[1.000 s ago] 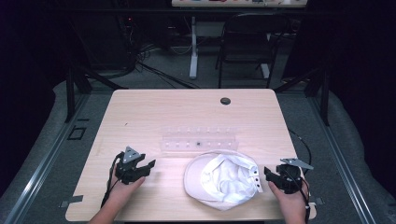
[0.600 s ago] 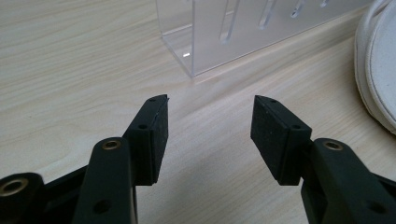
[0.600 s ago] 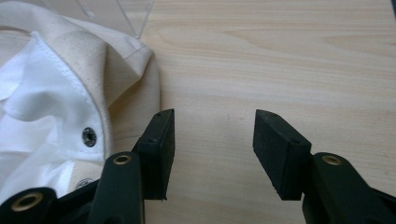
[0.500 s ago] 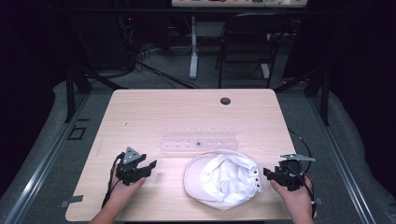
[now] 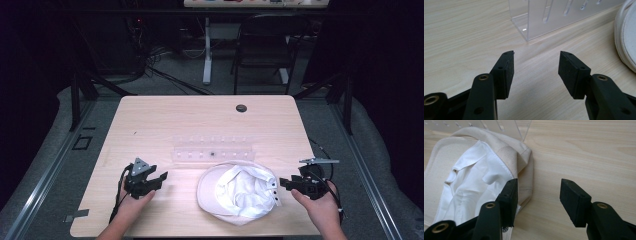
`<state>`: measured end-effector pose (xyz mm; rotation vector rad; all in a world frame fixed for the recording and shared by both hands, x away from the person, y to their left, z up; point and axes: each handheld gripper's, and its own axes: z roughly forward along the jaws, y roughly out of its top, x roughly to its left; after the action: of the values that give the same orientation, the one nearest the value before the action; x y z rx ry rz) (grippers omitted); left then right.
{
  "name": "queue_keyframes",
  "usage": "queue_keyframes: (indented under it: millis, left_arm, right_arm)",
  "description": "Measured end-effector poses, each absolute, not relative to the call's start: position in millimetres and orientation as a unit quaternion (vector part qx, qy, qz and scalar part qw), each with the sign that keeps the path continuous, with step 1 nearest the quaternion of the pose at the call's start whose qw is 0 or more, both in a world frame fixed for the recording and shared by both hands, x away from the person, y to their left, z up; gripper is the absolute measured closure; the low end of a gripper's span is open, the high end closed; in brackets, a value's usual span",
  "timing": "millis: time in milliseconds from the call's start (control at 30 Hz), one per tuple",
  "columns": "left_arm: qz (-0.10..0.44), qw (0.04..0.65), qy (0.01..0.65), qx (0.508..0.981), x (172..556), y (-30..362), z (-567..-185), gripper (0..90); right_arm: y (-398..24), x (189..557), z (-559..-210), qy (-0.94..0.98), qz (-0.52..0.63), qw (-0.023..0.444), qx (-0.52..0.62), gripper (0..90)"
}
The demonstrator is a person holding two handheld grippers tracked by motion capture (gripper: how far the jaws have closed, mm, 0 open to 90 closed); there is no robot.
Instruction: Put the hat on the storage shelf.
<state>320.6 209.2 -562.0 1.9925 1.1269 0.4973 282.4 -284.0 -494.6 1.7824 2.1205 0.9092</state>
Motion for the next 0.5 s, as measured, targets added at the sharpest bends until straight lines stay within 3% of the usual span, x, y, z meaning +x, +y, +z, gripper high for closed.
queue_keyframes:
  millis: [500]
  left_arm:
    - [0.198, 0.377, 0.442, 0.79, 320.6, 206.5, -564.5, 45.9]
  right_arm:
    - [-279.5, 289.5, -492.9, 0.718, 0.311, 0.039, 0.621, 45.4]
